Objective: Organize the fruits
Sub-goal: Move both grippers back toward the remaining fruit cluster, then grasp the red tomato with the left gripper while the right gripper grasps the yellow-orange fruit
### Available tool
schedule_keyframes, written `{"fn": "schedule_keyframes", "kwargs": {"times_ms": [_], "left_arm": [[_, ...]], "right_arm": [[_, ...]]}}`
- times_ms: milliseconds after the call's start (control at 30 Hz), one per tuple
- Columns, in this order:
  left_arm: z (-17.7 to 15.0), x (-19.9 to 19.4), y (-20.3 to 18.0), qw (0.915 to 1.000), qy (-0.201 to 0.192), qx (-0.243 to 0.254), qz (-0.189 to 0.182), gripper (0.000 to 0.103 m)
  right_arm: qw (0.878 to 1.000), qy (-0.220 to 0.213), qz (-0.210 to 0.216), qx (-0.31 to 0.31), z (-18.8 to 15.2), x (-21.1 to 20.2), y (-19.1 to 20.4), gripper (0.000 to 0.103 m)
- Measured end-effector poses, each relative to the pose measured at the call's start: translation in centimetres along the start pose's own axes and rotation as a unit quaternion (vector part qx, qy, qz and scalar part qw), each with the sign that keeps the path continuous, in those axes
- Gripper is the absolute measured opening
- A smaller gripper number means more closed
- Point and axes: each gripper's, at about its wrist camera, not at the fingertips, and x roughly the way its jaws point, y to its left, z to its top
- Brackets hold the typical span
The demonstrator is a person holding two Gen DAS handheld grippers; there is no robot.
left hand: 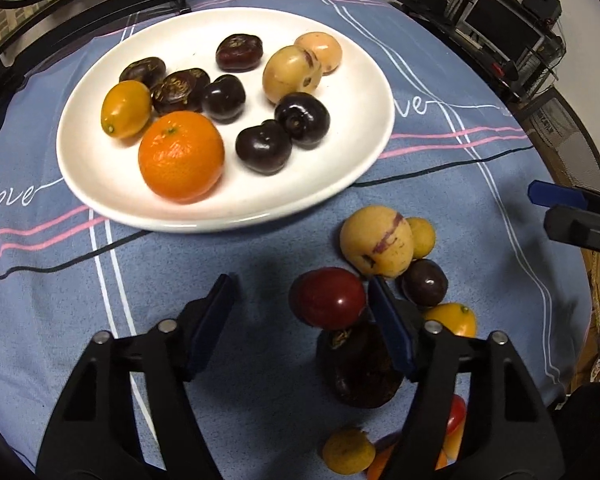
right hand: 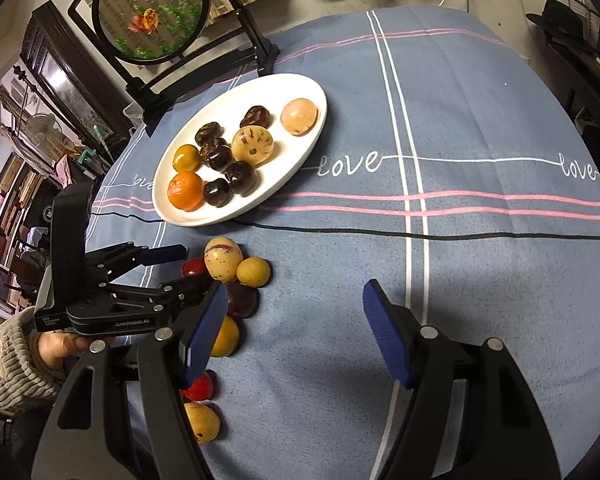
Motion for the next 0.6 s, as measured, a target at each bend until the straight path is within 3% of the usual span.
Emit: {"fn": "schedule_keyframes", "kwargs": {"times_ms": [67, 100, 133, 333, 600], "left_arm": [[0.1, -0.1, 0.1, 0.9999, -0.002, -0.006, -0.013, 0.047], [0.1, -0.1, 0.1, 0.9998, -0.002, -0.008, -0.017, 0.034], [0.1, -0.1, 0.2, 0.9997, -0.001, -0.01, -0.022, 0.032], [-0.4, -0.2, -0.6, 0.9998, -0.006, -0.007, -0.015, 0.032], [-2.0, -1.9, 1.7, 0.999, -0.015, -0.042, -0.003, 0.032]], "right_arm": [[1.0, 0.002, -0.001, 0.0, 0.0, 0.1, 0.0, 0.07], [1.0, 0.003, -0.001, -0.002, -0.1, 0.2, 0.0, 0.07], [1.0, 0.004, -0.001, -0.004, -0.1, 0.3, 0.1, 0.07], [1.0, 0.015, 0.001, -0.018, -0.3, 0.9, 0.7, 0.07], [0.998, 0.032, 0.004, -0.058, -0.8, 2.0, 2.4, 0.07]]}}
